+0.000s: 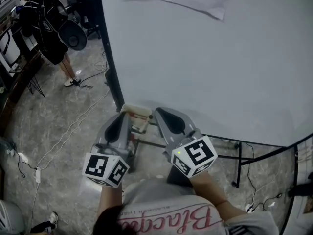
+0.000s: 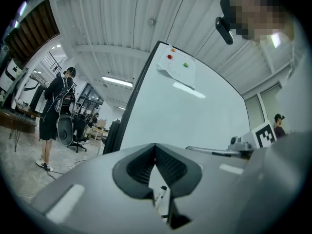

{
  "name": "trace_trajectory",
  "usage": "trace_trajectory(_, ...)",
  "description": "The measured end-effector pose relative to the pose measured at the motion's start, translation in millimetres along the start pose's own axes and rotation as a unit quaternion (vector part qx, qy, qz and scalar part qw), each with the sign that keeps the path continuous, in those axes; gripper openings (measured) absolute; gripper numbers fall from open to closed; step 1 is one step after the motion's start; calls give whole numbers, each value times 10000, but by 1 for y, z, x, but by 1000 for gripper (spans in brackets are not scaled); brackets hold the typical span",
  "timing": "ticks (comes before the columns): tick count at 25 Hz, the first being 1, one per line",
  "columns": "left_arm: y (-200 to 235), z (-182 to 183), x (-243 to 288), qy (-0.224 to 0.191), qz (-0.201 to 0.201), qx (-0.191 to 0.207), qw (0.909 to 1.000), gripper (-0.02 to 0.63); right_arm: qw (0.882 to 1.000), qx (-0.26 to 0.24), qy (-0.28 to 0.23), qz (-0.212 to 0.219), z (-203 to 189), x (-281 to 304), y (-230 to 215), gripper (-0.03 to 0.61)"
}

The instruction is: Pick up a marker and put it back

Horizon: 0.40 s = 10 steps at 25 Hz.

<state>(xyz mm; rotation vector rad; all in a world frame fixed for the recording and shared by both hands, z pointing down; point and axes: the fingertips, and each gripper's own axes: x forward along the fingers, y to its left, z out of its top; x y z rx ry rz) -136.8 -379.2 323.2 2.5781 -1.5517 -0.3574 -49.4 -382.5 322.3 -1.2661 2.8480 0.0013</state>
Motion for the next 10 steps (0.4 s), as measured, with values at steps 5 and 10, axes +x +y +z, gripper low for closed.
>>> trace_trajectory(5, 2, 2, -1, -21, -13, -9, 10000, 0, 10000, 12, 73, -17, -4, 2, 2, 0)
trace_trajectory(10, 0, 2, -2, -4, -48, -8, 10000, -1, 9999, -17, 125, -11, -6, 3, 5, 0)
